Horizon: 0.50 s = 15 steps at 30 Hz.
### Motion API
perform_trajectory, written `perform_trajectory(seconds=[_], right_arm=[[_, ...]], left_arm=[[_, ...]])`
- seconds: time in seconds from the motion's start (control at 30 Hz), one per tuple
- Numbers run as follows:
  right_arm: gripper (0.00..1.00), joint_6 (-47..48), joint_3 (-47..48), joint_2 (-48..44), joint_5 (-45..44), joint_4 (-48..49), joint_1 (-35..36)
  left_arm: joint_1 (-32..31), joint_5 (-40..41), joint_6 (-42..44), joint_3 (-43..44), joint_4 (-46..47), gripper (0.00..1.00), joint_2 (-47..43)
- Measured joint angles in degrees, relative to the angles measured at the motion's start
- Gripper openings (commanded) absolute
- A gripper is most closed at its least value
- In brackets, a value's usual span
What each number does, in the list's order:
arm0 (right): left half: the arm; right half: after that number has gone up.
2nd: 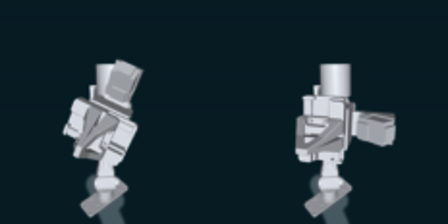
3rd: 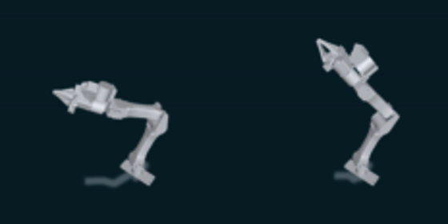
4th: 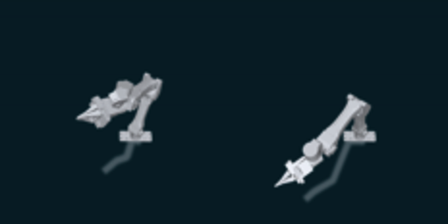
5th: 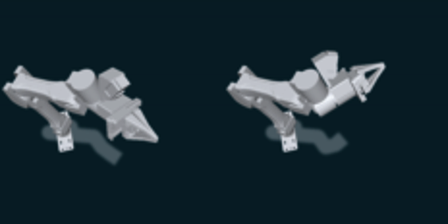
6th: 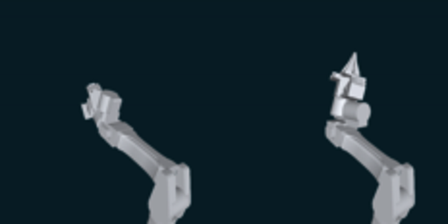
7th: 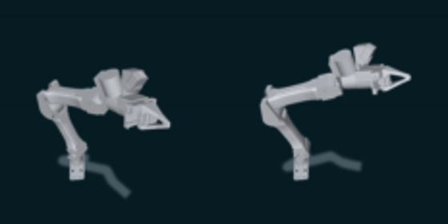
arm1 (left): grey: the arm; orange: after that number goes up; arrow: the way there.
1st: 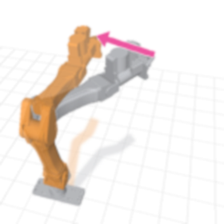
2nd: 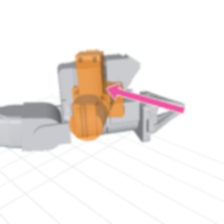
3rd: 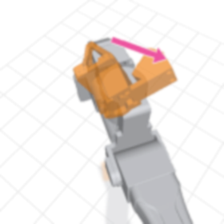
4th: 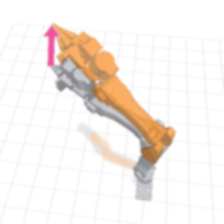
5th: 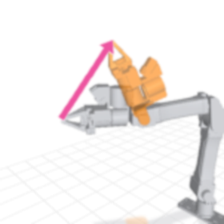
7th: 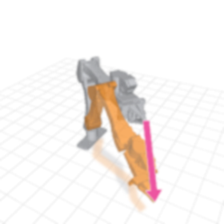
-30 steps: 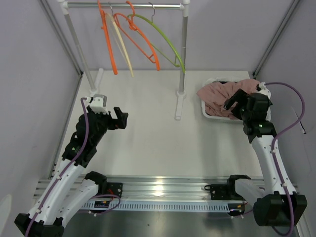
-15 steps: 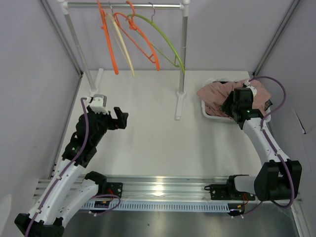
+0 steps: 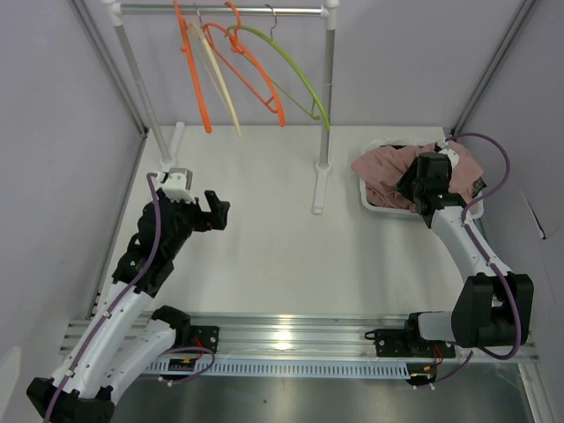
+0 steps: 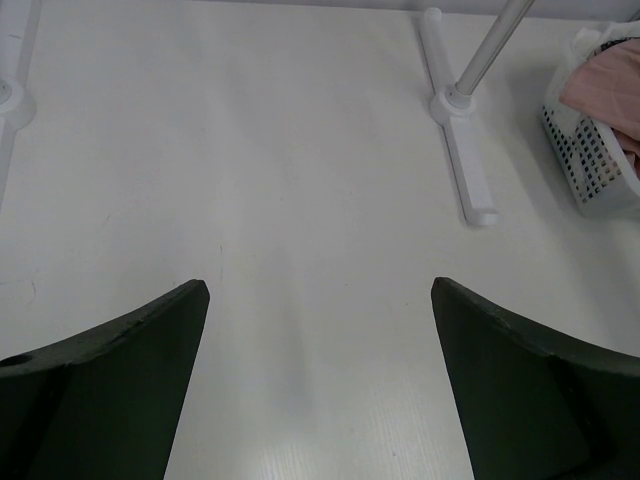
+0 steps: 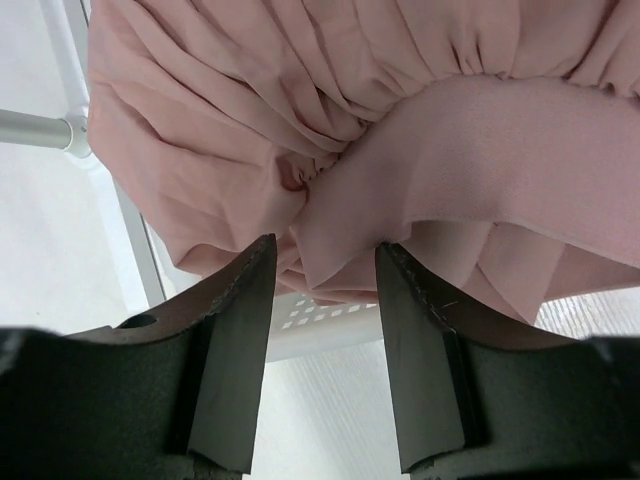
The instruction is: Place the skirt on the hanger
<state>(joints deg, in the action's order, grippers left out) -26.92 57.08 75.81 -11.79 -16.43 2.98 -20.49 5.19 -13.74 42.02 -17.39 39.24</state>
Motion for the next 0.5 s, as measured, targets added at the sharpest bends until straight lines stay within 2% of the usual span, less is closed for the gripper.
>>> perform_trajectory(seconds=[0.23, 0.33, 0.47, 0.5], right_arm=[[0.38, 0.04, -0.57, 3.50, 0.07, 2.62, -0.22], [0.27, 0.13, -1.18, 4.61, 0.00, 3.04, -0.22], [0.03, 0.44, -1.36, 4.66, -0.20, 3.21, -0.22], [0.00, 0.59, -1.36, 4.66, -0.22, 3.19, -0.22]], left_arm=[[0.00, 0.00, -0.31, 0.00, -0.39, 0.99, 0.92], [0.00, 0.00, -0.35, 0.00, -0.44, 0.99, 0.94], [0.00, 0.00, -0.35, 0.00, -0.52, 0.99, 0.96], [0.00, 0.00, -0.35, 0.02, -0.52, 0.99, 0.96]])
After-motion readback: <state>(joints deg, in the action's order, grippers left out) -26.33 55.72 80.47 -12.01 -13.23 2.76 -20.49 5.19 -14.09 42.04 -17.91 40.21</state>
